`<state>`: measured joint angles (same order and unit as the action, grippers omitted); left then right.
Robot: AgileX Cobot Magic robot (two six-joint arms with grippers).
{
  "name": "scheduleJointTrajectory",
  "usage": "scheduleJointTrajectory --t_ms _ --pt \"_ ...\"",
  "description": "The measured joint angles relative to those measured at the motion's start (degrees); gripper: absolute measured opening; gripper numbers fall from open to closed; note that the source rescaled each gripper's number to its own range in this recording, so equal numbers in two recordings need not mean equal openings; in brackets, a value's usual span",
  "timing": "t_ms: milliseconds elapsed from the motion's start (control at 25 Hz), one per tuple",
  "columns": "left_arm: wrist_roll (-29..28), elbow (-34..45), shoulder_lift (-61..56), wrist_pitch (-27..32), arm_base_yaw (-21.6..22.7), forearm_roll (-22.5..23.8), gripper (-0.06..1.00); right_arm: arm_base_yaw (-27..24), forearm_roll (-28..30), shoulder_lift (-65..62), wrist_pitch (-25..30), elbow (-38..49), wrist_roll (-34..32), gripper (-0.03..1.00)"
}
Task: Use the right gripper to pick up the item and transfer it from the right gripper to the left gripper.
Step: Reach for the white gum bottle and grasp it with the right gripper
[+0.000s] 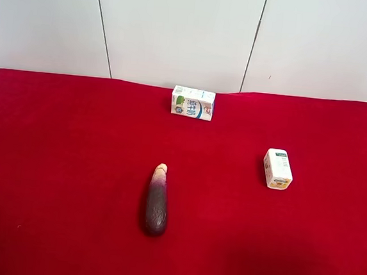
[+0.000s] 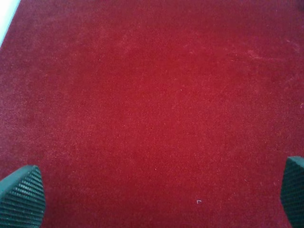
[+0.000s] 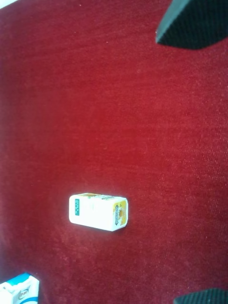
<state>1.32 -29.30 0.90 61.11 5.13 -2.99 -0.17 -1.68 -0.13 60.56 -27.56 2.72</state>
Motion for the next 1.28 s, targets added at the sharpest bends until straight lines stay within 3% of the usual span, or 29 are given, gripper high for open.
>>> scheduleJointTrajectory --t_ms 400,720,1280 --pt "0.0 0.0 0.0 0.0 0.0 0.0 1.0 0.0 0.0 5.31 1.2 -1.14 0.0 1.0" --pt "0.0 0.0 0.0 0.0 0.0 0.0 1.0 0.07 0.12 26.07 1.39 -8.44 0.0 1.0" --pt "0.0 0.0 0.0 -0.02 0.0 0.0 1.0 4.93 0.11 65.7 0.7 -21.71 0.0 1.0"
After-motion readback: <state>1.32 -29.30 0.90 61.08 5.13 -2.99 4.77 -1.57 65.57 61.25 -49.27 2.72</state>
